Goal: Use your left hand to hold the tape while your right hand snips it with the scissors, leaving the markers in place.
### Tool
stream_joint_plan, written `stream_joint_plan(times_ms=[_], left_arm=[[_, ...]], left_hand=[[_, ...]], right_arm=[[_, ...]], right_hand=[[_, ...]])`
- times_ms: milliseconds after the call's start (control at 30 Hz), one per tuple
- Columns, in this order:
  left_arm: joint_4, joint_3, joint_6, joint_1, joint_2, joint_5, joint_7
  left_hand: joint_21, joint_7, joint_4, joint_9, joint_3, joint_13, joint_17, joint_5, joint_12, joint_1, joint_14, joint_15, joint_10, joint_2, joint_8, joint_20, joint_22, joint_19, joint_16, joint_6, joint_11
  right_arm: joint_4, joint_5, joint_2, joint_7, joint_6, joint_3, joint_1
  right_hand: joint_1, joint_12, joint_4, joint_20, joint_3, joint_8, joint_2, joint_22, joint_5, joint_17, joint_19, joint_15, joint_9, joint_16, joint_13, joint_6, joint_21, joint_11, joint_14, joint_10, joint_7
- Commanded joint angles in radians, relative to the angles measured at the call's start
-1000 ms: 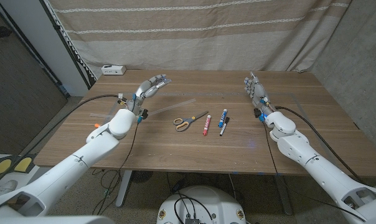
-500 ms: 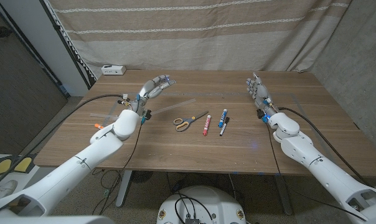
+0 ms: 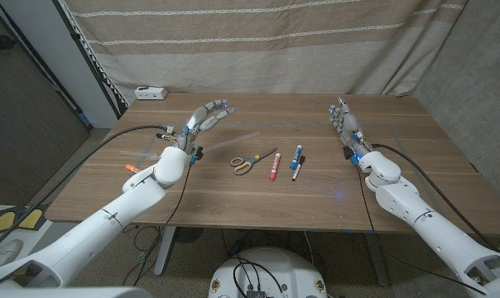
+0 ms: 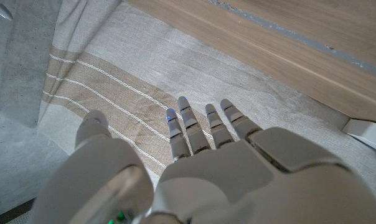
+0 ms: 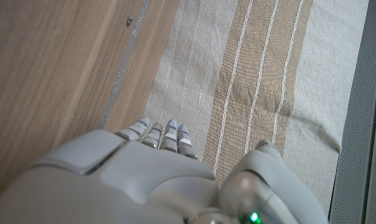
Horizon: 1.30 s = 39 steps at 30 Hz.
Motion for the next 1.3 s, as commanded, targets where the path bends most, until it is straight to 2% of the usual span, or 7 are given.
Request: stream_joint_plan(times_ms=[33,367,567,833,1300], left_arm=[[-0.026,0.006,0.02,0.002,0.027,0.061,0.004],[-0.05,0.005,0.041,0.008,0.06,0.102,-0.013],[-0.101,0.028,0.126,0.004,0.094,0.219,-0.007],[-0.109,0.047,0.15,-0.007,0.095,0.281,-0.001],[-0.158,0.071,0.249,0.001,0.091,0.401,0.028]], left_hand=[[0.004,-0.004,-0.01,0.002,0.003,0.002,0.004,0.007,0.007,0.012,0.005,-0.131,0.011,-0.003,0.003,-0.025,0.002,0.007,0.001,0.01,-0.003],[0.002,-0.003,-0.012,0.002,0.005,0.002,0.004,0.01,0.006,0.019,0.001,-0.129,0.014,-0.004,0.004,-0.024,0.002,0.001,-0.001,0.017,-0.002],[0.001,-0.002,-0.013,0.002,0.006,0.002,0.004,0.011,0.006,0.023,0.001,-0.129,0.018,-0.004,0.004,-0.024,0.002,0.0,-0.001,0.019,-0.004],[0.001,-0.004,-0.015,0.002,0.007,0.003,0.004,0.013,0.007,0.03,0.002,-0.13,0.027,-0.004,0.005,-0.024,0.002,0.0,-0.001,0.026,-0.01],[0.002,-0.009,-0.018,0.002,0.01,0.004,0.004,0.018,0.02,0.048,0.026,-0.138,0.076,-0.006,0.01,-0.025,0.002,0.002,0.006,0.053,-0.021]], right_arm=[[-0.025,-0.019,-0.007,-0.02,-0.009,-0.006,-0.013],[-0.043,-0.025,-0.006,-0.041,-0.017,-0.006,-0.021],[-0.066,-0.038,-0.031,-0.035,-0.027,-0.009,-0.032],[-0.077,-0.033,-0.035,-0.034,-0.032,-0.006,-0.038],[-0.076,-0.016,-0.044,-0.019,-0.036,0.003,-0.045]], right_hand=[[0.012,0.003,-0.004,0.001,-0.002,0.002,0.003,0.004,0.009,0.001,-0.004,-0.025,0.003,0.001,0.002,0.0,0.007,-0.006,-0.007,-0.001,-0.002],[0.015,0.003,-0.006,0.0,-0.002,0.003,0.005,0.004,0.01,0.001,-0.006,-0.027,0.002,0.001,0.002,0.001,0.007,-0.01,-0.008,-0.002,-0.003],[0.016,0.001,-0.008,0.001,-0.003,0.001,0.006,0.004,0.011,0.001,-0.011,-0.028,0.002,-0.001,0.002,-0.004,0.005,-0.013,-0.015,-0.008,-0.004],[0.018,-0.002,-0.009,0.002,-0.003,-0.002,0.008,0.004,0.012,0.002,-0.018,-0.028,0.003,-0.003,0.002,-0.014,0.003,-0.015,-0.023,-0.017,-0.005],[0.02,-0.001,-0.011,0.002,-0.004,-0.001,0.011,0.004,0.013,0.002,-0.019,-0.028,0.003,-0.001,0.002,-0.015,0.004,-0.012,-0.024,-0.017,-0.007]])
